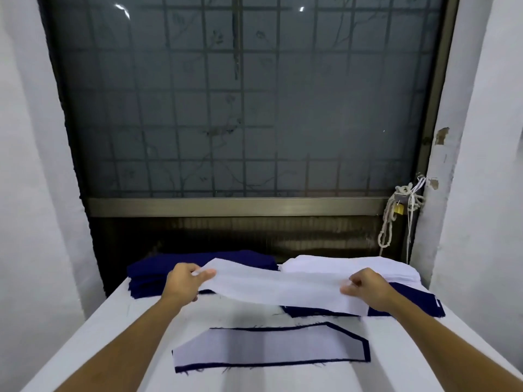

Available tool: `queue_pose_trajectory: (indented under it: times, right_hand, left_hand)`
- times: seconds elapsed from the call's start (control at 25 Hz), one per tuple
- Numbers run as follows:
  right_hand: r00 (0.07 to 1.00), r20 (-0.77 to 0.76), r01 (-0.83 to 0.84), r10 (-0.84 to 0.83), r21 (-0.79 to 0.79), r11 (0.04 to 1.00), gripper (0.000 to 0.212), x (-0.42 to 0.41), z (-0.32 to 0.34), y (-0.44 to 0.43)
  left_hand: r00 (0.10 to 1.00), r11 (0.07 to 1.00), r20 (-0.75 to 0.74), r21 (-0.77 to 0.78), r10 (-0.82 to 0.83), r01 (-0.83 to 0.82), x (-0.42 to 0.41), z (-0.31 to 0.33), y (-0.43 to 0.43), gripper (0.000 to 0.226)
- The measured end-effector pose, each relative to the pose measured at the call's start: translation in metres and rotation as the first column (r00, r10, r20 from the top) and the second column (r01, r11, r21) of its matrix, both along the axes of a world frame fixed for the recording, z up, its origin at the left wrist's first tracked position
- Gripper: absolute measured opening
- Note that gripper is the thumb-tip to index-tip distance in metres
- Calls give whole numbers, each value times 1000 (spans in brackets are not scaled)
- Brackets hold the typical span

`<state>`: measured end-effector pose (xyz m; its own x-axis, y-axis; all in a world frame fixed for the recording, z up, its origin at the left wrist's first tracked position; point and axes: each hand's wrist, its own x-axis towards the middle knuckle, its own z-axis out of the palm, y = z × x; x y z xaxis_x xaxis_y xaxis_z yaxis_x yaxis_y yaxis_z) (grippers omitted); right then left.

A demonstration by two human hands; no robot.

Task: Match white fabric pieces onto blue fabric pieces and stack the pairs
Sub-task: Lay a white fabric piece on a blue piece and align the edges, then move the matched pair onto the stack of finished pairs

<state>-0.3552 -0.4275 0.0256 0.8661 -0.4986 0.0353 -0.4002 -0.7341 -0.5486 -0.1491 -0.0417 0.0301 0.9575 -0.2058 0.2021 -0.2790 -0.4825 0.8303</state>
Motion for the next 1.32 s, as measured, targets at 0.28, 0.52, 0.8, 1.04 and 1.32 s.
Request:
queue_pose_trajectory:
  times: [0.28,0.52,0.8,1.04,1.32]
  right_hand:
    - [992,-16,129,-128,103,986,33,-23,-65,26]
    - [956,73,292,-283,-179,940,20,-47,-118,55]
    - [946,161,310,-281,-196,930,16,-48,-124,56]
    - [937,190,329,-294,-193,924,16,-48,-124,56]
    - [937,214,322,-275,-228,919,8,-13,-97,49]
  left_hand:
    - [994,945,-106,328,41,-4,-18,-78,44,45]
    - [989,893,82,426,124,-147,-48,-132,52,43]
    - [971,869,126,435,202,-238,-48,-132,47,44]
    - [964,871,87,413,251,-265,-45,-135,49,43]
    - [982,941,69,283,173,-186,19,-79,80,40]
